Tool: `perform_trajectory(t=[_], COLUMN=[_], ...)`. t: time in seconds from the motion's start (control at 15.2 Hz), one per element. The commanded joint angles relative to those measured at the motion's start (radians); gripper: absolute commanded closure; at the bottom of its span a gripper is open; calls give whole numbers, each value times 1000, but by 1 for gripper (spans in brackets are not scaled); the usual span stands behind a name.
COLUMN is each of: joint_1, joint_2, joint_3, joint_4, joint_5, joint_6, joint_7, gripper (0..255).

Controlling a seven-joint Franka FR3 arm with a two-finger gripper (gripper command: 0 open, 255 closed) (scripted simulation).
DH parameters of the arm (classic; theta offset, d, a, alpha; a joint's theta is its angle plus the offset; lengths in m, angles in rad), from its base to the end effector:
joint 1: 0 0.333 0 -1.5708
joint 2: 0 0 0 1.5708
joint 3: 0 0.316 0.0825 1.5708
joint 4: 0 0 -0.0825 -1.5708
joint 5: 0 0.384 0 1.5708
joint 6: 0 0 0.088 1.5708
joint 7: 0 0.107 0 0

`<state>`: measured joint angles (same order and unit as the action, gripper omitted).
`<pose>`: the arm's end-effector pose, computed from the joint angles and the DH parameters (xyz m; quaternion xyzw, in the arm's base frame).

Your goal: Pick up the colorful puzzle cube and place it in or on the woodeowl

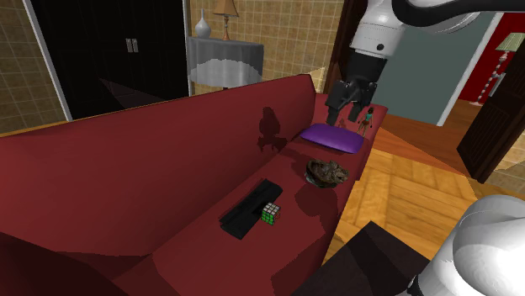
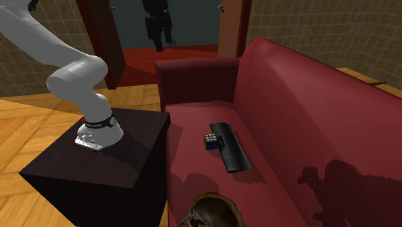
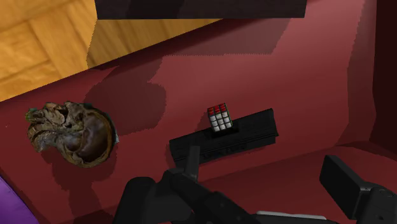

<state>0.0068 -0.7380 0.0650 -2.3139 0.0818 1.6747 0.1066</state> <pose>0.3297 0.0380 0.6044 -0.9983 0.0270 -0.0472 0.0229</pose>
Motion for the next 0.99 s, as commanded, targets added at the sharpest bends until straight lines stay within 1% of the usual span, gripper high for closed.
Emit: perform_trajectory(t=[0.0, 0.46, 0.92], joint_1=[0, 4, 3], joint_2=[0, 124, 316], joint_3=[0, 16, 33], joint_4=[0, -126, -189], joint_5=[0, -6, -19], joint_6=[0, 231, 466], joint_7=[0, -25, -42], gripper=[0, 0, 0])
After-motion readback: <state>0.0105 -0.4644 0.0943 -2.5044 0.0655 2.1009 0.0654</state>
